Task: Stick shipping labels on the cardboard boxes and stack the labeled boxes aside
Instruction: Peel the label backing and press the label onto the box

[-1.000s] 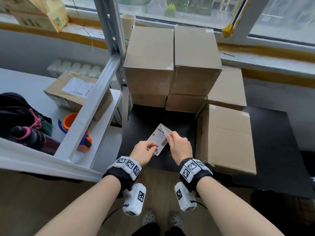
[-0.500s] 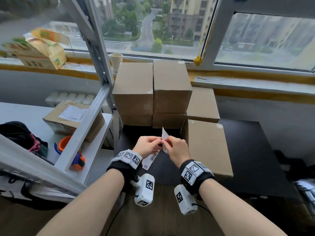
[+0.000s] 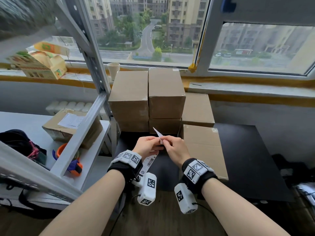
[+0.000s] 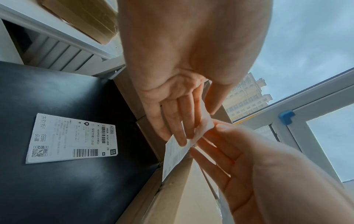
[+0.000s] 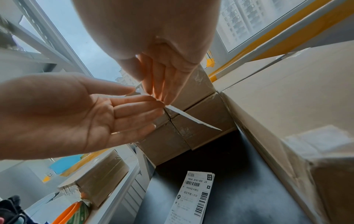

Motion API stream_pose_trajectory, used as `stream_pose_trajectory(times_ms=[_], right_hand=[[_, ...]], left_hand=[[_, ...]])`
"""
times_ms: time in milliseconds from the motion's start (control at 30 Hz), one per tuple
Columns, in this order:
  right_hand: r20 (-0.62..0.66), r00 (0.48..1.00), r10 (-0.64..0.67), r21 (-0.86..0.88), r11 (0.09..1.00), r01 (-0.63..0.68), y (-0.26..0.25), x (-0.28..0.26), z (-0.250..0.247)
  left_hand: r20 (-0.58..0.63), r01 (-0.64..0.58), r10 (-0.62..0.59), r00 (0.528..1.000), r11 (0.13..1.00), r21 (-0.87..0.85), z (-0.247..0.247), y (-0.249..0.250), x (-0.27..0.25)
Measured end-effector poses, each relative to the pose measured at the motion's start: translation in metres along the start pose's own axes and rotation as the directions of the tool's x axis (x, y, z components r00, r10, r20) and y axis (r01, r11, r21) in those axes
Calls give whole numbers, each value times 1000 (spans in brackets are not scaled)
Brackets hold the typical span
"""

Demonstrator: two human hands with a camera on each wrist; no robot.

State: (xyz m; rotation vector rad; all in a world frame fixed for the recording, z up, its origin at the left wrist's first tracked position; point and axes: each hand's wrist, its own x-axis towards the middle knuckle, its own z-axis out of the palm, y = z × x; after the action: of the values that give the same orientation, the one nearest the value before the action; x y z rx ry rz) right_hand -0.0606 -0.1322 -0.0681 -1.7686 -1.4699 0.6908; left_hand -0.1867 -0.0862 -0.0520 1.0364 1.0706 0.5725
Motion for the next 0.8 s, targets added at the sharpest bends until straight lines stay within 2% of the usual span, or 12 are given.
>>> stream_pose_trajectory(times_ms=[167, 367, 800], right_hand=[[-20, 1000, 5, 38, 999, -4, 4, 4, -4], [-21, 1000, -18, 96, 995, 20, 8, 0, -4], [84, 994, 63, 246, 966, -82, 21, 0, 9]], left_hand=[[21, -8, 7, 1000, 1000, 27, 0, 0, 0], [-9, -86, 87, 996, 991, 107, -1, -11, 1], [-71, -140, 157, 985, 970, 200, -8, -20, -2]])
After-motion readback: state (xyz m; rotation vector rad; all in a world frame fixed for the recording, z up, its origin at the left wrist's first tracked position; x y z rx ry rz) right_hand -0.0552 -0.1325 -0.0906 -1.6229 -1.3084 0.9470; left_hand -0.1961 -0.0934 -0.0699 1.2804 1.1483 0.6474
